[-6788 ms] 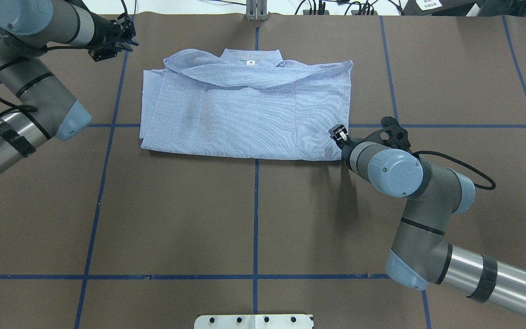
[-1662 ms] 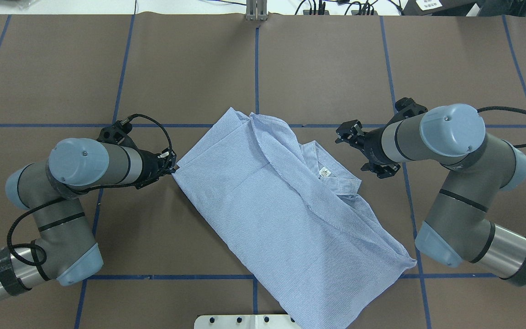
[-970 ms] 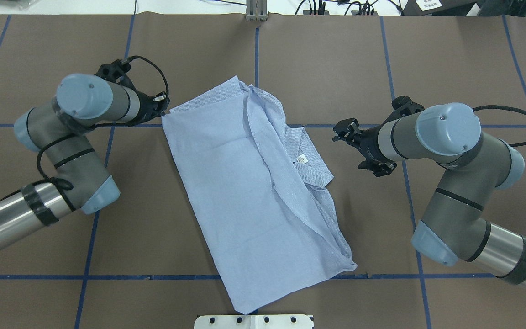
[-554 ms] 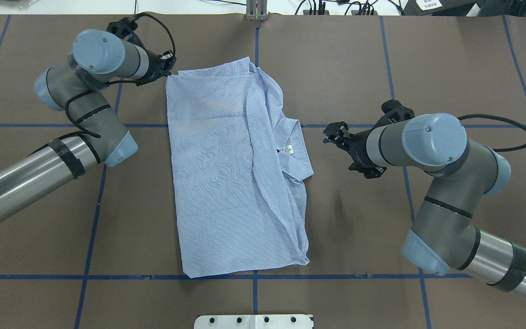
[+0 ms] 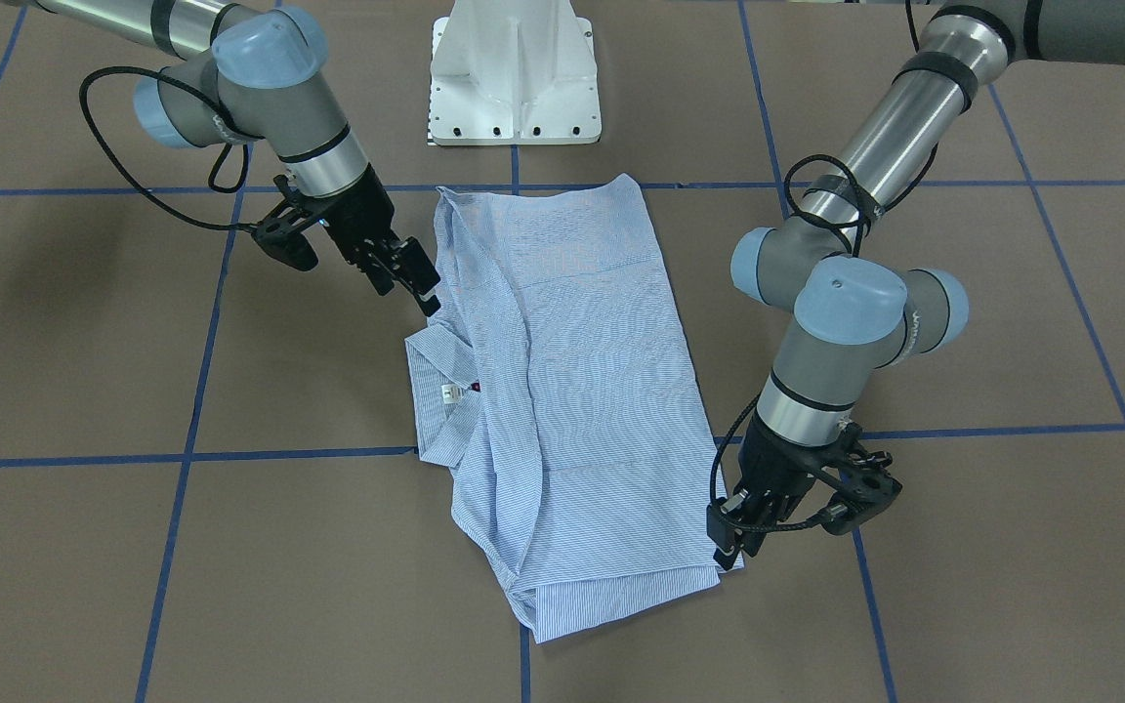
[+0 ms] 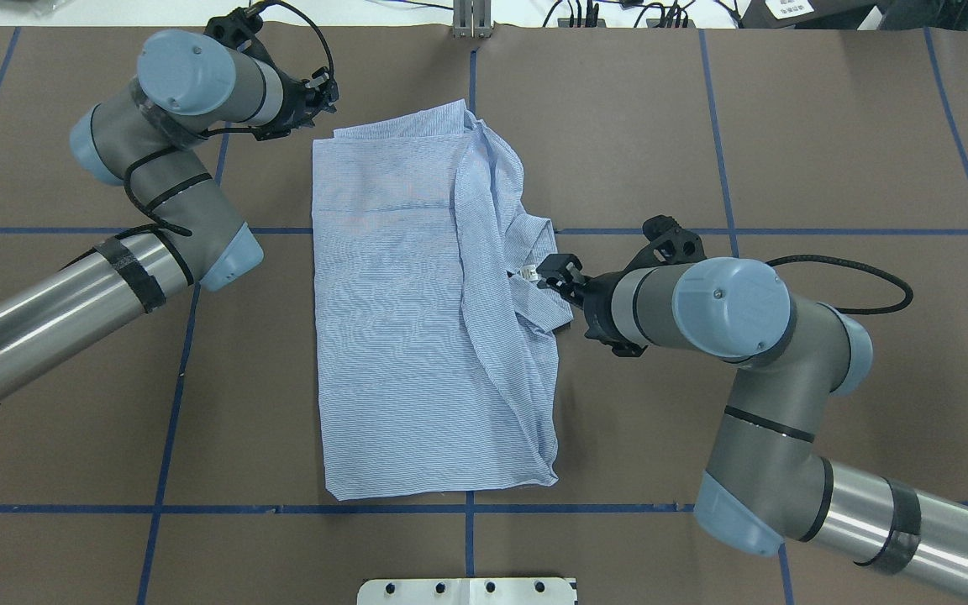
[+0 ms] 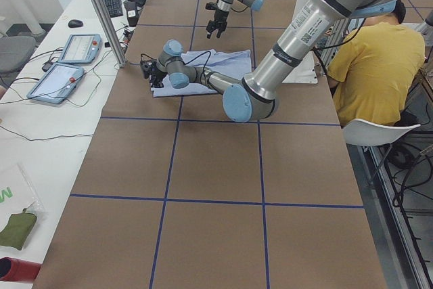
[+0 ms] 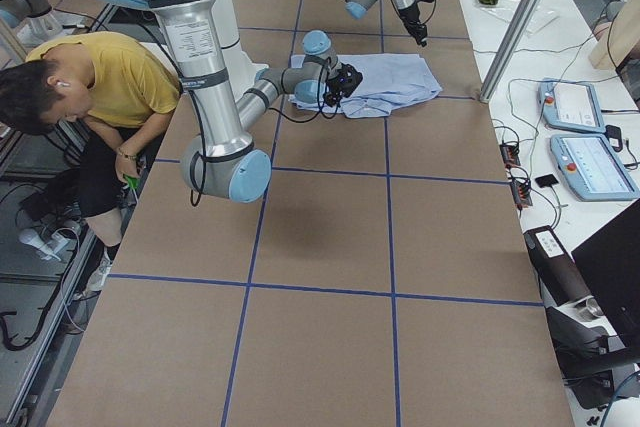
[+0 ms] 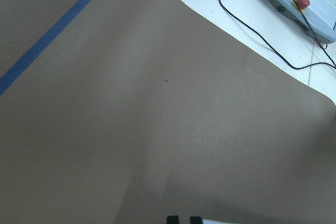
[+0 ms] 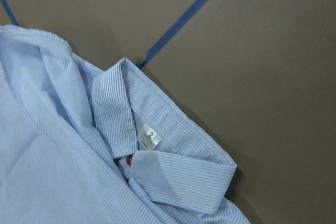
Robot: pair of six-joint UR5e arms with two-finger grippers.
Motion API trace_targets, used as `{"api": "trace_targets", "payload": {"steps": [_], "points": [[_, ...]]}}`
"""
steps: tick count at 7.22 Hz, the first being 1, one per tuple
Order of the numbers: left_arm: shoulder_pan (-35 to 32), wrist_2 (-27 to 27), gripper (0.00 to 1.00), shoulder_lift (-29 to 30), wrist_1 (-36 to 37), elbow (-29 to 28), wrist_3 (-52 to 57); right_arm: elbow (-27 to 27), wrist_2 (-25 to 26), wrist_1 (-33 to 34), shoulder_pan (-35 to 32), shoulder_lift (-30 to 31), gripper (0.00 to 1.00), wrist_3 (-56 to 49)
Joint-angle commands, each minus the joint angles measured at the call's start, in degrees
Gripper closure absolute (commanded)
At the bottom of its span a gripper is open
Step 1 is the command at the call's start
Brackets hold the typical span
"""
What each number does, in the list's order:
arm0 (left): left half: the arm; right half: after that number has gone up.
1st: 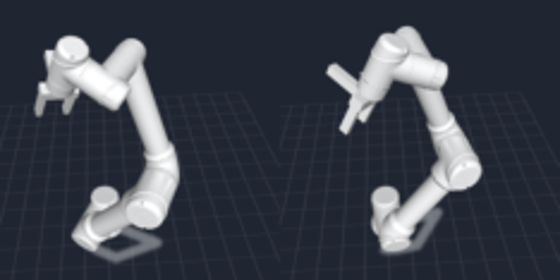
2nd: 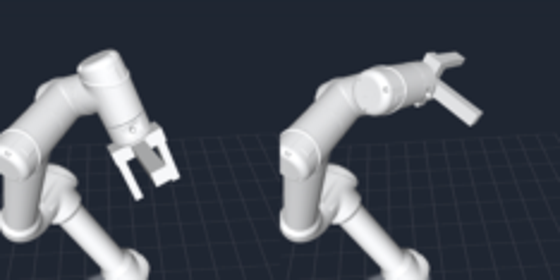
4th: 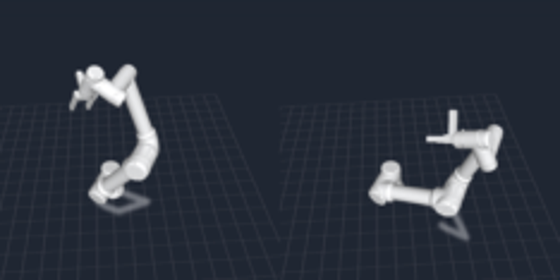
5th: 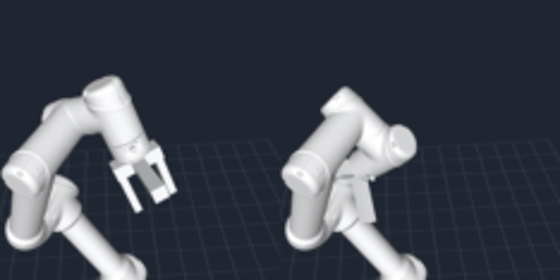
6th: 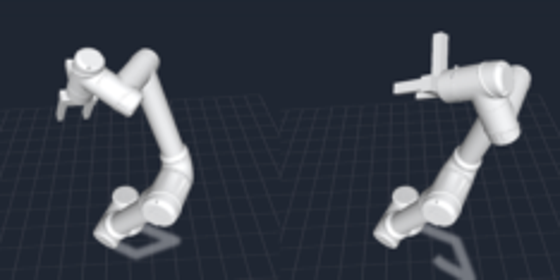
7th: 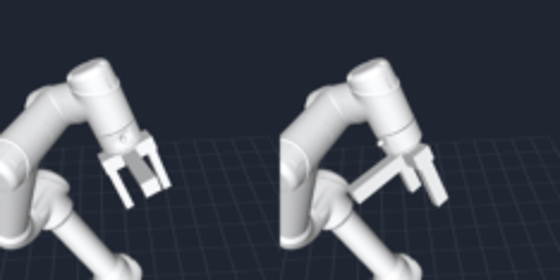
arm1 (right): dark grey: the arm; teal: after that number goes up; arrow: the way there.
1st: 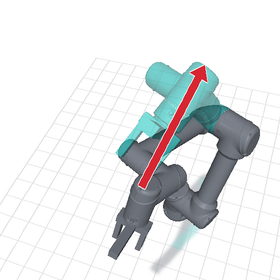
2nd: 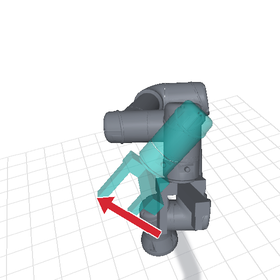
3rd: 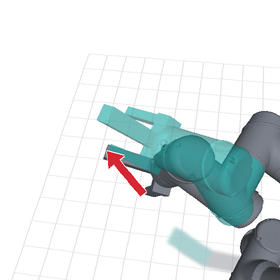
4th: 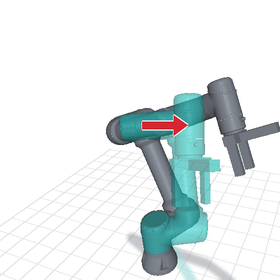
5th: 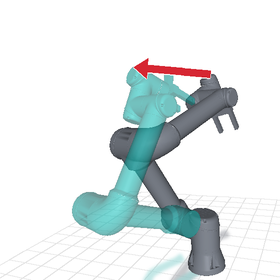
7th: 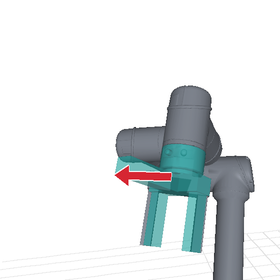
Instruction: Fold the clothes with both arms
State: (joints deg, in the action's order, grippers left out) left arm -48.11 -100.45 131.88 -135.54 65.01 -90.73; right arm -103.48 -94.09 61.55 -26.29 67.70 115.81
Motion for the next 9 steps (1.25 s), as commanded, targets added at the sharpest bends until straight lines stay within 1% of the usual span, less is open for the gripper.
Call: {"api": "trace_targets", "payload": {"steps": [1, 2, 4, 5, 9], "points": [[-0.14, -2.47, 0.54, -4.42, 0.45, 6.34, -0.15, -0.32, 4.68, 0.49, 6.83, 0.06, 0.0, 1.52], [-0.14, -2.47, 0.54, -4.53, 0.45, 6.45, -0.15, -0.24, 6.19, 0.58, 9.3, 0.41, 0.0, 1.52], [-0.14, -2.47, 0.53, -4.53, 0.45, 6.45, -0.33, 0.02, 6.29, 0.76, 10.81, 0.86, 0.0, 1.69], [-0.14, -2.47, 0.53, -4.53, 0.45, 6.45, -0.42, 0.11, 6.29, 0.76, 11.26, 0.86, 0.0, 3.44], [-0.14, -2.56, 0.53, -4.35, 0.45, 6.45, -0.42, 0.03, 6.29, 0.85, 12.84, 1.91, 0.02, 4.86]]}}
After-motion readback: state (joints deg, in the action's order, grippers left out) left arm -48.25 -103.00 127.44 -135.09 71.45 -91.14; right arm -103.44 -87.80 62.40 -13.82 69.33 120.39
